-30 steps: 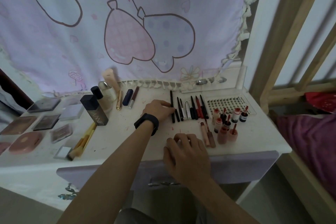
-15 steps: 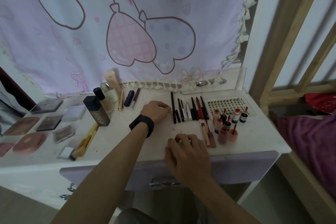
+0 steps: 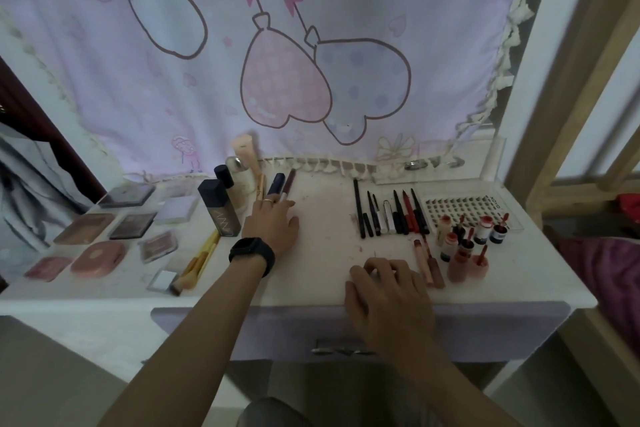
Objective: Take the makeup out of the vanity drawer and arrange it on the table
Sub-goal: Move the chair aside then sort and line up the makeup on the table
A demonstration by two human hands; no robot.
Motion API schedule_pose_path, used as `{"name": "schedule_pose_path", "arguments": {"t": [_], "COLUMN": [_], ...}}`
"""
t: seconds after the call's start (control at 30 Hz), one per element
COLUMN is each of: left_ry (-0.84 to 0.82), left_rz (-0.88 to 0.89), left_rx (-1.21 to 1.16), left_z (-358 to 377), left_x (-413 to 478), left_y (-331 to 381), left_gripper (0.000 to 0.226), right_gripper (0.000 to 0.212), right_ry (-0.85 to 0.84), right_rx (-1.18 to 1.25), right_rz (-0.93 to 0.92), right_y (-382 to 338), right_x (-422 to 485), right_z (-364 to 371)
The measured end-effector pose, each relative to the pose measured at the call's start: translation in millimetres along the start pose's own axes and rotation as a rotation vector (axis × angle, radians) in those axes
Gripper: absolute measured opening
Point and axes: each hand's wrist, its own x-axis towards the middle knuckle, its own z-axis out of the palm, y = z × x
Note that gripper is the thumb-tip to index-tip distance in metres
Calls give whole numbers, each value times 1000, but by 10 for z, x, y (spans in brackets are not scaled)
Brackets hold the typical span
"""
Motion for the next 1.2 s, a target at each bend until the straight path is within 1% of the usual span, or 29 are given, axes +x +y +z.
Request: {"name": "schedule_pose_path", "arguments": {"t": [0.1,0.17,0.23,0.3,0.33,0.43,0.53,0.67,0.73,0.77,0.83,0.87,0.93,1.03,1.1,1.17,1.2], "left_ry": [-56,-55,27,116,132,90,53,-51,-108,-134,-174,-192,-204,-195,-171,-160,-159], "left_rz": [32,29,26,17,1,-94,-185,-265,-324,-347,-379,-379,-314,-241,-234,-220,-208], "left_rx": [131,139,126,121,115,53,-30,-86,-241,-367,-697,-847,-1046,-1216,-1275,-1313,-1322], "left_z": [47,67,67,61,56,35,-12,-113,-173,-207,-298,-339,-390,-418,-429,-427,-419], "left_x": [67,92,96,92,92,99,117,86,29,-19,-184,-296,-526,-812,-974,-1118,-1180], "left_y": [12,25,39,47,50,63,96,156,178,192,247,290,349,414,426,420,418], "left_gripper": [46,47,45,39,36,36,44,27,25,23,18,16,15,19,18,17,18], "right_gripper": [23,24,25,25,25,26,25,25,25,25,24,23,21,23,32,37,42], "right_ry": [-5,-10,-8,4,8,18,17,10,-2,-9,-20,-20,-25,-88,-145,-110,-94], "right_rx": [4,6,4,4,5,-3,-8,-17,-18,-15,-4,5,29,80,136,196,309], "right_rz": [0,4,8,12,11,1,3,-5,3,5,4,8,24,68,69,63,154], "right_y": [0,4,2,-3,-3,3,9,3,-2,2,-3,-5,-18,-26,-46,-80,-99], "right_x": [7,-4,-9,-13,-14,-25,-26,-11,-10,-11,-9,-7,-7,10,70,132,168], "right_z": [3,12,22,38,45,70,77,59,39,33,27,21,-4,-74,-176,-268,-327]}}
